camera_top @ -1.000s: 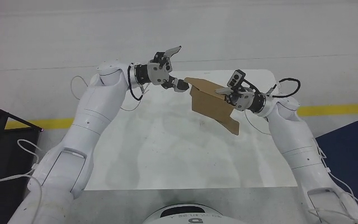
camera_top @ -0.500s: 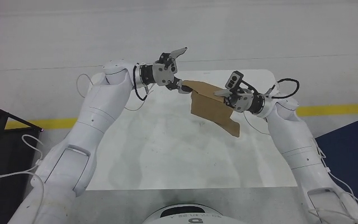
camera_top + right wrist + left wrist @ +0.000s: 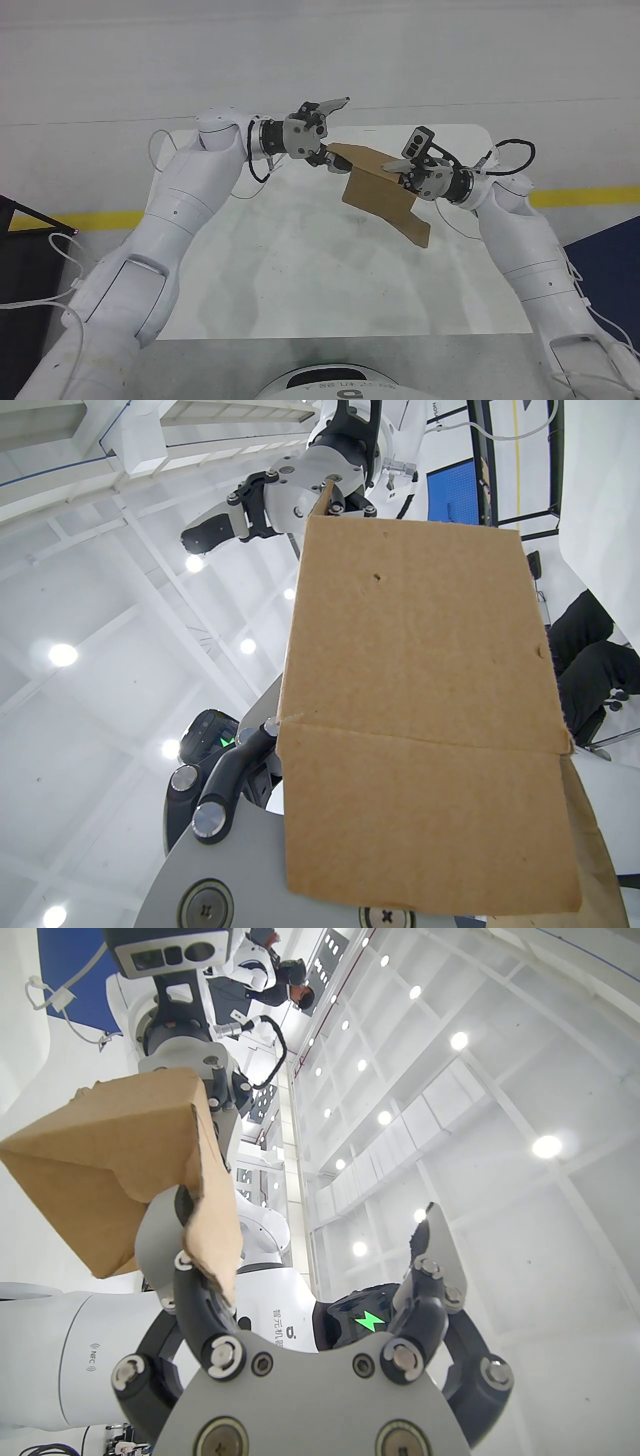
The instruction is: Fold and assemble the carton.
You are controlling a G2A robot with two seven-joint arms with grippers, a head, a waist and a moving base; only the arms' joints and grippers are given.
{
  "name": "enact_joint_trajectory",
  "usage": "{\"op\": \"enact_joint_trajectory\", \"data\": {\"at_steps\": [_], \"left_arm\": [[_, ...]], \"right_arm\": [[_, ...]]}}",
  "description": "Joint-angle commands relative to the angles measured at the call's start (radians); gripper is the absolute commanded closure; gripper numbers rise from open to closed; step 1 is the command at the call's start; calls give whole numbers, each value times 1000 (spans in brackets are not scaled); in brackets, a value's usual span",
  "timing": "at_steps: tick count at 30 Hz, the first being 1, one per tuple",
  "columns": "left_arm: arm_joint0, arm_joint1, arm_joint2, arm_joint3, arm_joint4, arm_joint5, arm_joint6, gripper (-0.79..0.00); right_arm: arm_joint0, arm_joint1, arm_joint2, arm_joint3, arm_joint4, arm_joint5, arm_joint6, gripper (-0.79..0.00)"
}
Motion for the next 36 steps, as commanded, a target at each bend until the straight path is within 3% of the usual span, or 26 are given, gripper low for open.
{"op": "enact_joint_trajectory", "data": {"at_steps": [1,4,6,8,21,36], "left_arm": [[-3,-2,5,8,8,-3,-8,-372],[-6,-5,12,16,21,-6,-21,-277],[-7,-6,16,21,30,-8,-32,-160],[-8,-6,19,26,40,-10,-41,-142],[0,1,23,53,77,-28,-66,-126],[18,16,1,53,73,-27,-64,-169]], "right_arm": [[1,0,0,1,2,-1,-1,0],[2,1,0,2,3,-2,-6,0],[3,1,1,4,6,-2,-11,0],[4,1,2,7,11,-1,-16,0],[-1,2,23,16,58,-6,-57,0],[-14,5,27,-5,62,-3,-55,0]]}}
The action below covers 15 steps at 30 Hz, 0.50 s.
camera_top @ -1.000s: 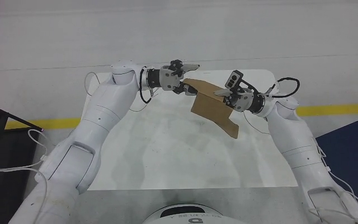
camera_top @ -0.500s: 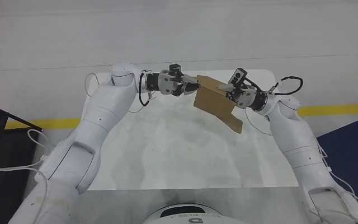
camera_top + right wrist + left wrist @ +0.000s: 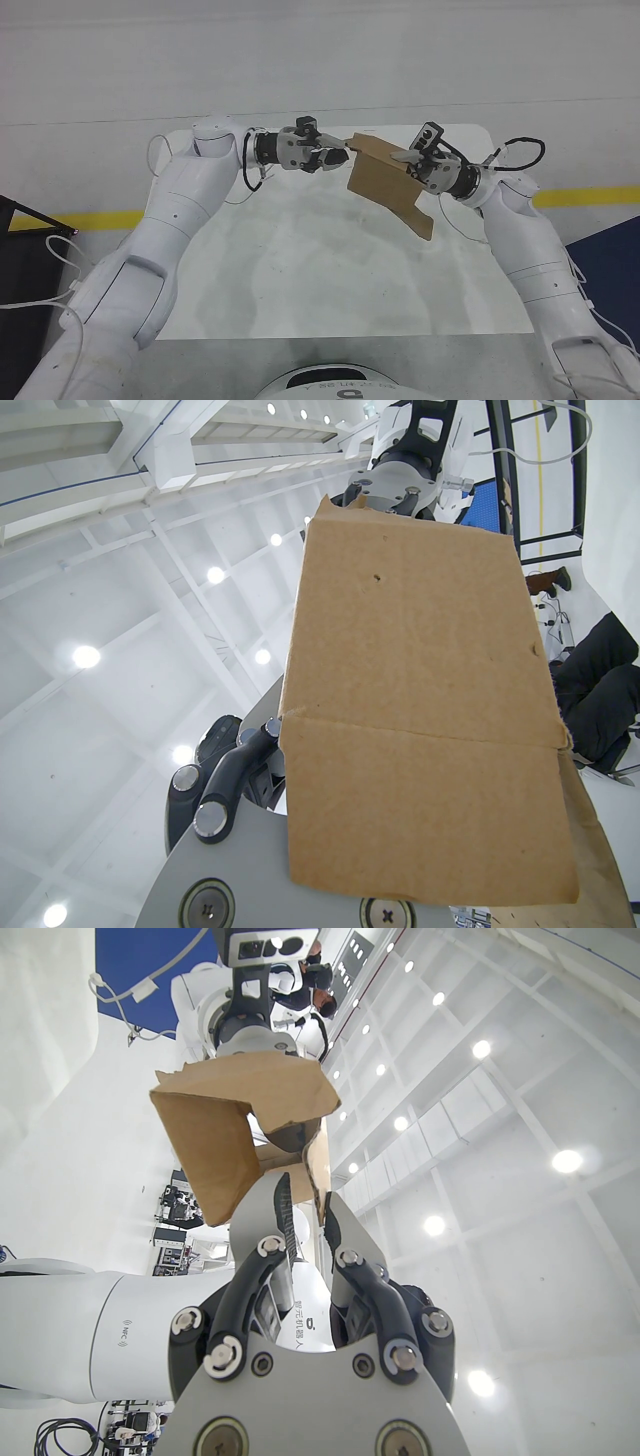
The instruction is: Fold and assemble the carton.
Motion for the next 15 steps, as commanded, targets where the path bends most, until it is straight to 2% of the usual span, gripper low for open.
{"op": "enact_joint_trajectory", "data": {"at_steps": [1,15], "left_arm": [[3,2,-1,0,0,3,4,-172],[-7,11,-37,10,7,-13,31,-194]], "right_arm": [[-2,1,1,-3,-2,-1,1,0],[-12,4,2,-21,-5,1,4,0]]}}
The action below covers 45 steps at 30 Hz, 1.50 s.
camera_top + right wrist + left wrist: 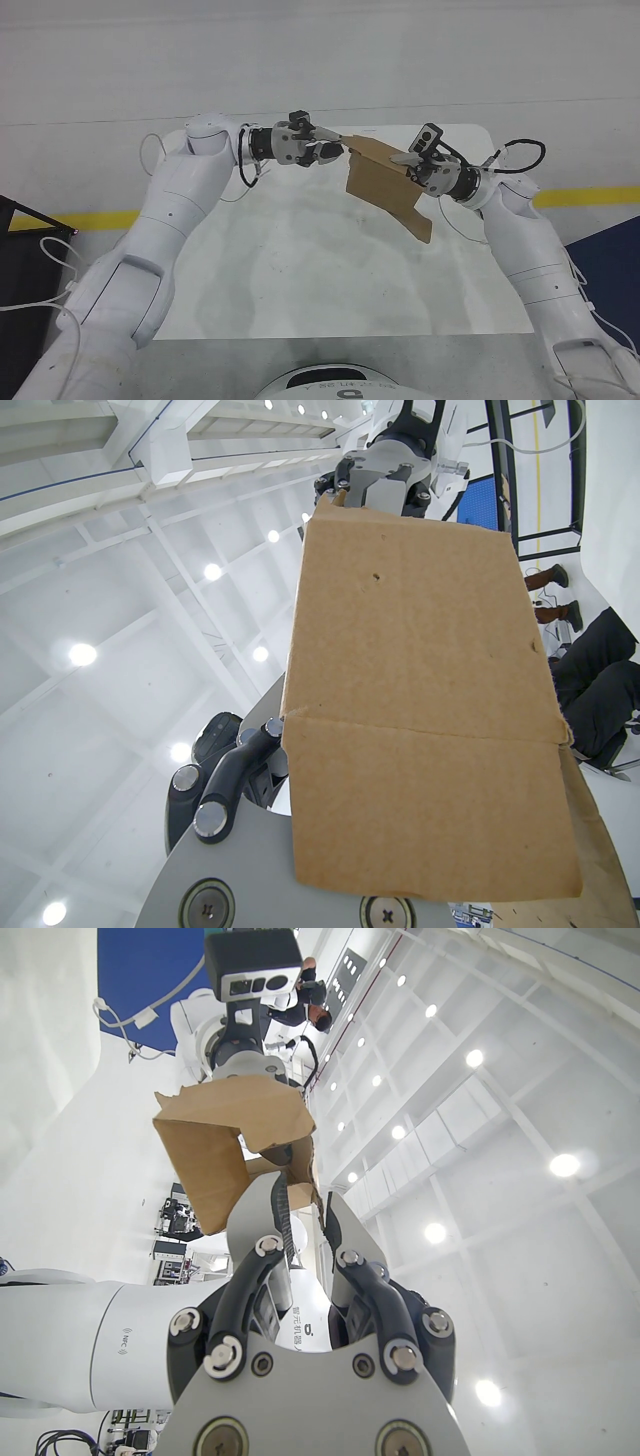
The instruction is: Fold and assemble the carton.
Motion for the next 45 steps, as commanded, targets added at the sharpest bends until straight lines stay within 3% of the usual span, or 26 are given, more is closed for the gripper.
{"op": "enact_joint_trajectory", "data": {"at_steps": [1,17,45], "left_arm": [[-1,2,-6,0,3,-8,7,-194],[-6,-5,10,-55,115,-100,153,-225],[19,-9,10,-117,163,-119,147,-262]], "right_arm": [[-1,0,0,-1,0,0,-1,0],[0,2,-8,-7,-4,1,-4,0],[8,4,-16,6,-2,5,7,0]]}}
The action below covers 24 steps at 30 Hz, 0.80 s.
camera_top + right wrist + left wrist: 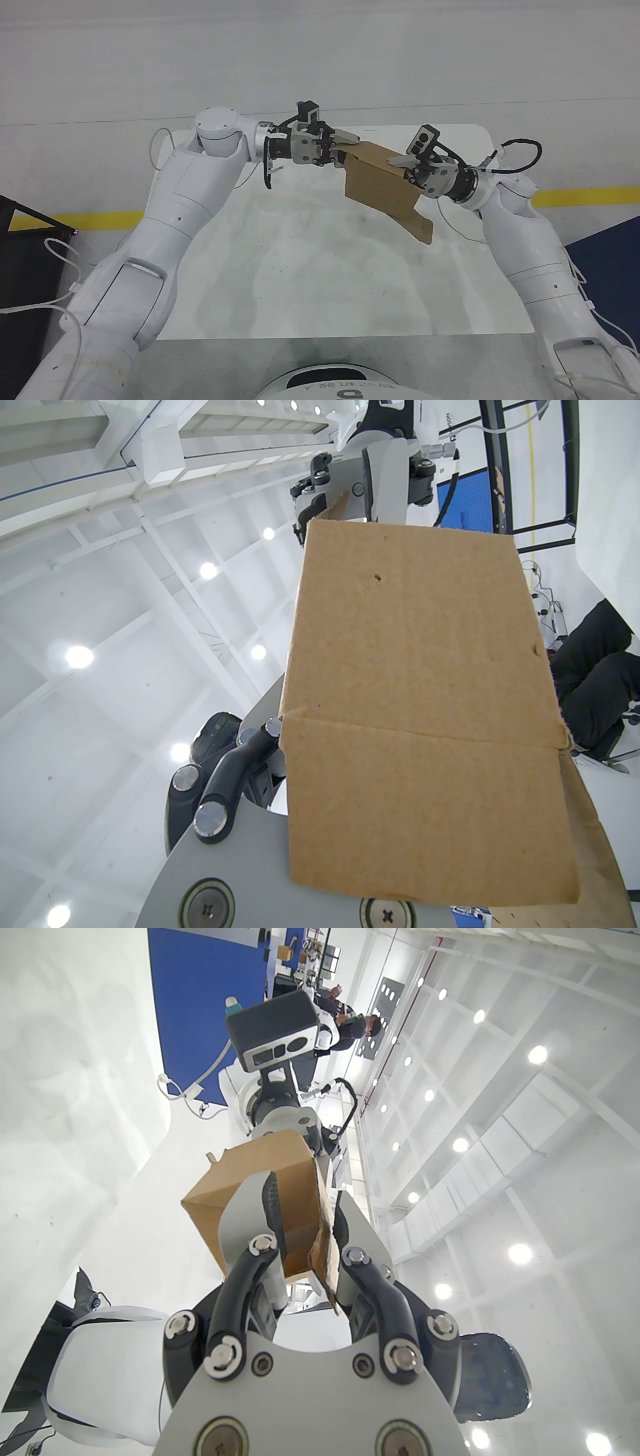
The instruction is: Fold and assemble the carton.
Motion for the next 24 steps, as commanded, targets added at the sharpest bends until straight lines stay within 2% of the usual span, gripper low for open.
{"op": "enact_joint_trajectory", "data": {"at_steps": [1,13,24], "left_arm": [[5,1,-2,-3,6,0,2,-265],[34,15,-26,-19,39,-11,9,-271],[67,29,-45,-91,75,-25,14,-280]], "right_arm": [[1,0,1,2,2,-1,0,0],[11,-1,-4,20,15,0,-5,0],[16,-3,-14,21,10,-3,-11,0]]}}
